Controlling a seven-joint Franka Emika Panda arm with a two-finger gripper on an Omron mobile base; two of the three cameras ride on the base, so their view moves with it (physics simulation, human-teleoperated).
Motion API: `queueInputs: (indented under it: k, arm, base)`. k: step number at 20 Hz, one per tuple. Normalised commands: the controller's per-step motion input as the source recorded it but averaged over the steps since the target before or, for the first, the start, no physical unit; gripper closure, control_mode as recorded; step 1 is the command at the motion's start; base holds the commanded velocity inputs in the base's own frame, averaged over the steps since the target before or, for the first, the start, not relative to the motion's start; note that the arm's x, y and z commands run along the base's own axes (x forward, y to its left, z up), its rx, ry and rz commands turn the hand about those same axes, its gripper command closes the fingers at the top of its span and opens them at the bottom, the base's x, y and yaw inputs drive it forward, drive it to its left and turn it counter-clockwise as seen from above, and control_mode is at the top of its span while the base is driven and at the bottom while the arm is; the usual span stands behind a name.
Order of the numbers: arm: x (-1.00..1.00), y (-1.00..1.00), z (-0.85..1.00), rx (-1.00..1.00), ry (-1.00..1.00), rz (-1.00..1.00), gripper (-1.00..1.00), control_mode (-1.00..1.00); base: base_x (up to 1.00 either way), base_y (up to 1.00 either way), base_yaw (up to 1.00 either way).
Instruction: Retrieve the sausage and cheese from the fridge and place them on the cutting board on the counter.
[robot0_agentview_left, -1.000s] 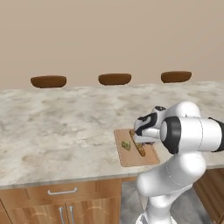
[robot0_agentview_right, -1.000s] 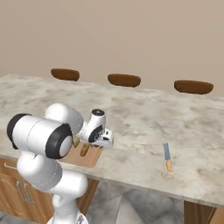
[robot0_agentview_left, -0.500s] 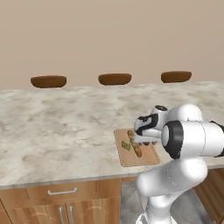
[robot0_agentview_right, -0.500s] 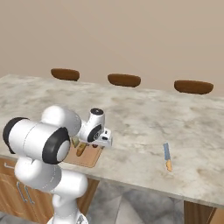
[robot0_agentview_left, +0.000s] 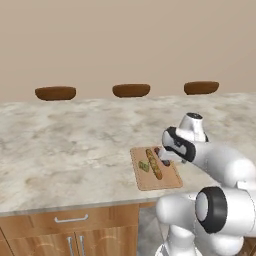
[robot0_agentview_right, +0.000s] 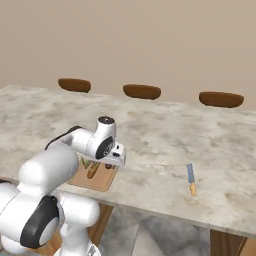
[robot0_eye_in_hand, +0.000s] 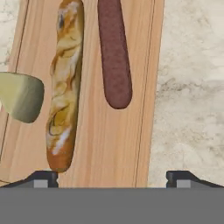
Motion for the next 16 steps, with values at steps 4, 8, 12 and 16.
queueInputs:
  k: [4,8,12,16]
  arm:
    - [-0.68,0.00,0.83,0.02,0.00,0.00,-1.00,-1.00]
    - [-1.00,0.00,0.72,0.00,-0.16,0.00,-1.00,-1.00]
    - [-1.00,0.05,0.66,-0.01,-0.29,0.00,-1.00,-1.00]
    - [-1.00,0.18,0.58,-0.06,-0.34,0.00,-1.00,-1.00]
  base:
    - [0.00,0.00,0.00]
    - [0.00,0.00,0.00]
    - [0.00,0.00,0.00]
    - [0.00,0.00,0.00]
